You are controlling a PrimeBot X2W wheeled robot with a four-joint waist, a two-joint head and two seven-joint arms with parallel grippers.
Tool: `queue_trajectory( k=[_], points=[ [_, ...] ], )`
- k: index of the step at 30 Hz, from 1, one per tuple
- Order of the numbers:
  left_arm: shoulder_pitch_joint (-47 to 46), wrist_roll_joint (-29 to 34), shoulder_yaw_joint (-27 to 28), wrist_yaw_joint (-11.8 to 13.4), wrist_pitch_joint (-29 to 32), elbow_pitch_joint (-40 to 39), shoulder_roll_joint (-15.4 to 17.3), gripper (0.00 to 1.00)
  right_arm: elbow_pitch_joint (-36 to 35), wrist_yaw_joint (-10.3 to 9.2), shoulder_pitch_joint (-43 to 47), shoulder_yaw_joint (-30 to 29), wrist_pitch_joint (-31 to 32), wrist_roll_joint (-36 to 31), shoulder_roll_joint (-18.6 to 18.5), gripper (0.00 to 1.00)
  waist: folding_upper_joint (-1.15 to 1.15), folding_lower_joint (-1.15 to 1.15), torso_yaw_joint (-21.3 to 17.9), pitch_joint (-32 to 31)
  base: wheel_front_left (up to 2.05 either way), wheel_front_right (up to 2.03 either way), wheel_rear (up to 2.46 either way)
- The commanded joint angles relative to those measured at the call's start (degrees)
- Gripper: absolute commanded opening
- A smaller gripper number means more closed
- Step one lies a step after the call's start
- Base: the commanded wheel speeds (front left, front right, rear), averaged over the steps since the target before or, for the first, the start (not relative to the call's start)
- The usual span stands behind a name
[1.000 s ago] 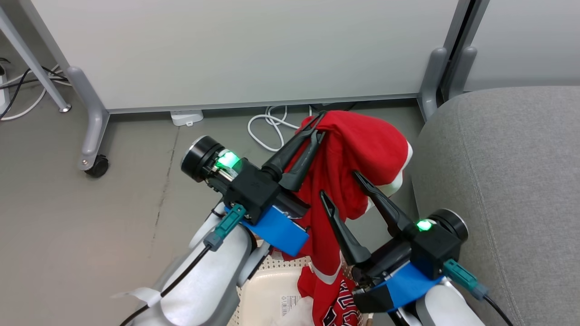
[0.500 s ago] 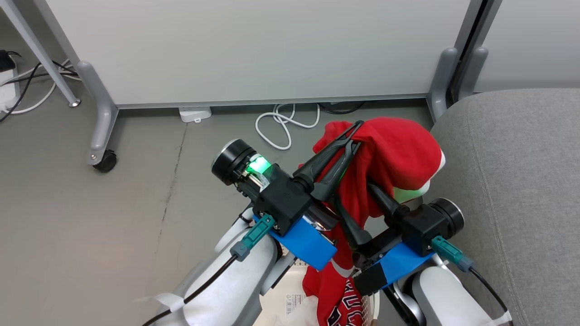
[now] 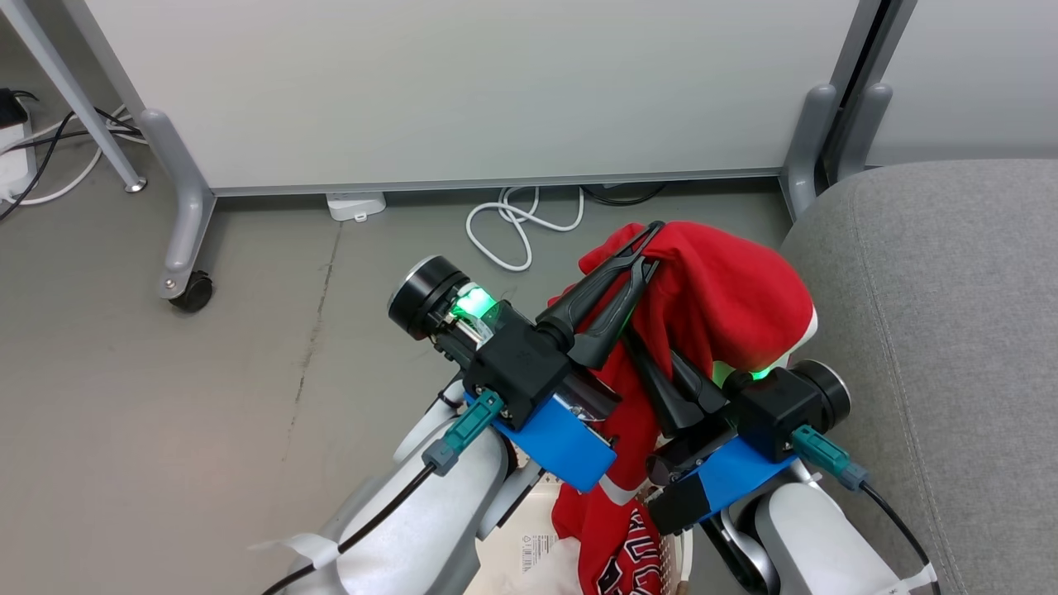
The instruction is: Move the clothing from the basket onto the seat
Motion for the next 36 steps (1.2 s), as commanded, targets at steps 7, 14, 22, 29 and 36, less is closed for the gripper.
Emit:
queue_trajectory(
  k=[7,14,22,29,36],
  points=[
    [-0.7,0.4,0.2,-0.1,-0.3,0.4,-0.1,0.00,-0.4,0.01,-1.0,0.5,0.0,0.8,-0.2,0.00,0.00,-0.01,0.1,0.2,0.00,0.00,0.00],
    [-0.5,0.6,0.4,-0.1,-0.3,0.6,-0.1,0.65,-1.0,0.01,-1.0,0.6,0.0,1.1,-0.2,0.00,0.00,-0.01,-0.2,0.2,0.00,0.00,0.00],
    [-0.8,1.1,0.8,-0.1,-0.3,0.9,-0.1,1.00,-1.5,0.01,-1.0,0.4,0.0,1.2,-0.2,0.00,0.00,-0.01,-0.2,0.5,0.00,0.00,0.00],
    [-0.7,1.6,1.3,0.0,-0.3,1.0,0.0,1.00,-1.6,0.01,-0.7,0.3,0.0,1.1,-0.2,0.00,0.00,-0.01,-0.5,0.8,0.00,0.00,0.00],
    [-0.2,1.6,1.6,0.1,-0.3,0.9,0.8,1.00,-1.5,0.01,0.1,-1.1,0.0,0.2,-0.2,0.00,0.00,-0.01,-2.5,1.7,0.00,0.00,0.00]
  ],
)
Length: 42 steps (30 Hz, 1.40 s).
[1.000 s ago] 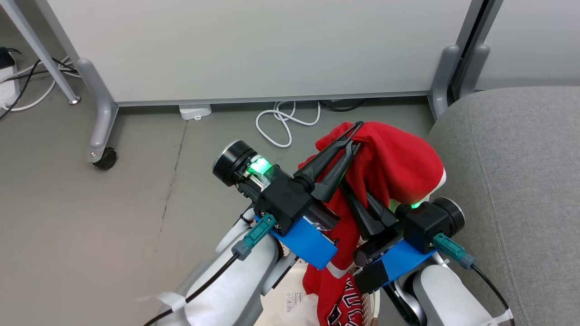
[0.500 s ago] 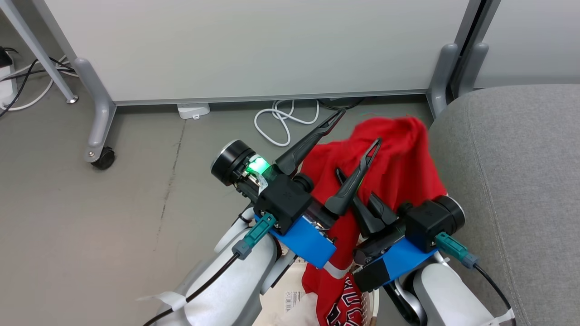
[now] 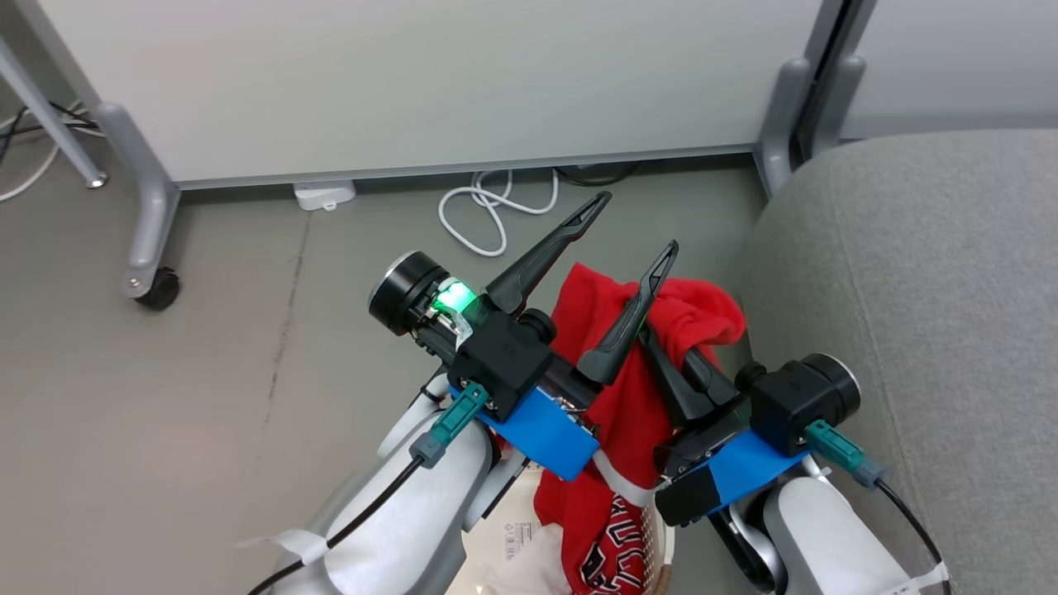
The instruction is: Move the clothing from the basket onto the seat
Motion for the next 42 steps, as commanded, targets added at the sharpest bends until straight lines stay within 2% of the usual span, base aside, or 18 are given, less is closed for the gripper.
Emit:
queue_trajectory(
  k=[1,16,29,42],
  points=[
    [-0.1,0.1,0.0,0.1,-0.2,0.2,0.5,1.00,-0.2,0.01,0.2,-0.7,0.0,-0.6,-0.2,0.00,0.00,0.00,-0.9,0.3,0.00,0.00,0.00],
    [-0.6,0.6,-2.4,-0.8,-0.2,1.2,1.4,1.00,-2.1,0.01,1.9,-9.8,0.0,-3.7,-0.2,0.00,0.00,0.00,-9.7,5.3,0.00,0.00,0.00],
    [0.3,0.8,-4.3,-1.1,-0.2,2.3,2.5,1.00,-5.1,0.01,5.3,-17.2,0.0,-5.2,-0.1,0.00,0.00,0.00,-16.0,6.8,0.00,0.00,0.00],
    [-0.2,0.8,-5.2,-1.3,-0.2,2.7,2.9,1.00,-7.2,0.01,6.2,-21.4,0.0,-5.5,-0.1,0.00,0.00,0.00,-18.9,7.4,0.00,0.00,0.00]
  ],
)
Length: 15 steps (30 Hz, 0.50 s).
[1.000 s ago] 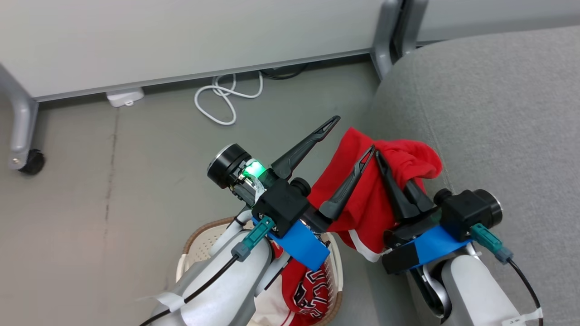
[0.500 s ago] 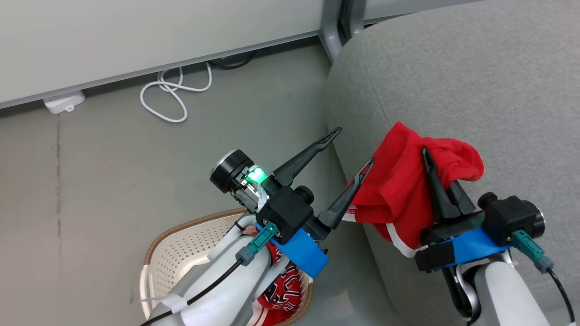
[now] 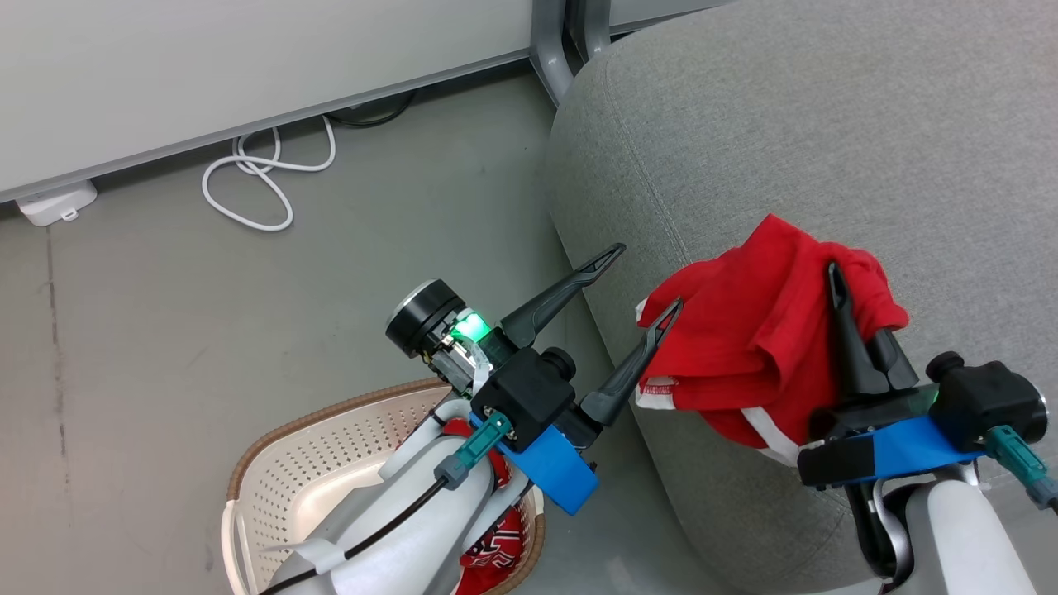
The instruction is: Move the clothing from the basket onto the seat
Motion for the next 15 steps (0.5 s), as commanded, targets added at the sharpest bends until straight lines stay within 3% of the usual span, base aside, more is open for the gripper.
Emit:
queue_trajectory(
  k=[1,10,15],
  points=[
    [-0.4,0.0,0.0,-0.3,-0.2,0.1,0.3,1.00,-0.6,0.01,0.1,-0.4,0.0,-0.3,-0.1,0.00,0.00,0.00,0.0,0.1,0.00,0.00,0.00],
    [-2.2,0.4,0.1,-0.3,-0.2,-0.2,0.7,1.00,-3.4,0.01,-7.7,-5.3,0.0,-3.1,-0.3,0.00,0.00,0.00,1.3,3.1,0.00,0.00,0.00],
    [-3.4,0.8,0.2,-0.4,-0.2,-0.3,1.3,1.00,-4.9,0.01,-15.1,-8.4,0.0,-3.6,-2.8,0.00,0.00,0.00,2.3,6.3,0.00,0.00,0.00]
  ],
)
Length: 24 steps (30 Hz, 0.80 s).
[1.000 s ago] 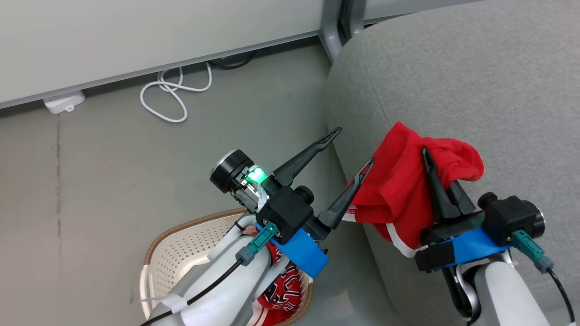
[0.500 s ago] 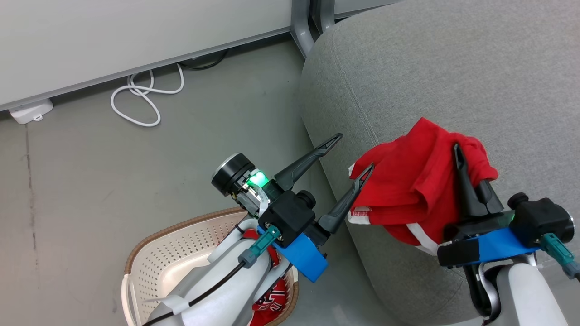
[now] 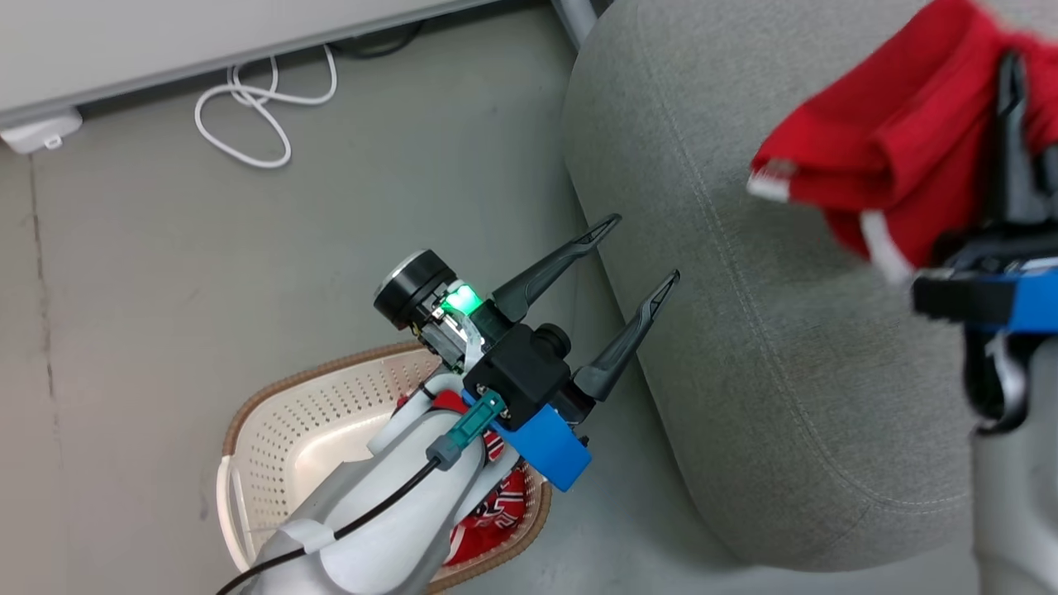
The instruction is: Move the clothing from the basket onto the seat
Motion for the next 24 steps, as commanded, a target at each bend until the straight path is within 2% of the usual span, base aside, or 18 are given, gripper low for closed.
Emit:
queue_trajectory(
  k=[1,13,24],
  points=[
    [-1.3,0.5,0.1,-0.3,-0.2,0.0,0.6,1.00,-0.5,0.01,-2.8,-0.8,0.0,-0.3,-1.1,0.00,0.00,0.00,1.1,1.8,0.00,0.00,0.00],
    [-7.1,1.5,-0.4,-0.4,-0.2,-0.6,0.8,1.00,1.7,0.01,-19.6,-8.0,0.0,-0.9,-10.6,0.00,0.00,0.00,5.7,12.1,0.00,0.00,0.00],
    [-9.6,1.9,-0.8,-0.4,-0.2,-1.0,0.7,1.00,16.4,0.01,-26.1,-11.1,0.0,-1.8,-13.8,0.00,0.00,0.00,8.3,17.3,0.00,0.00,0.00]
  ],
)
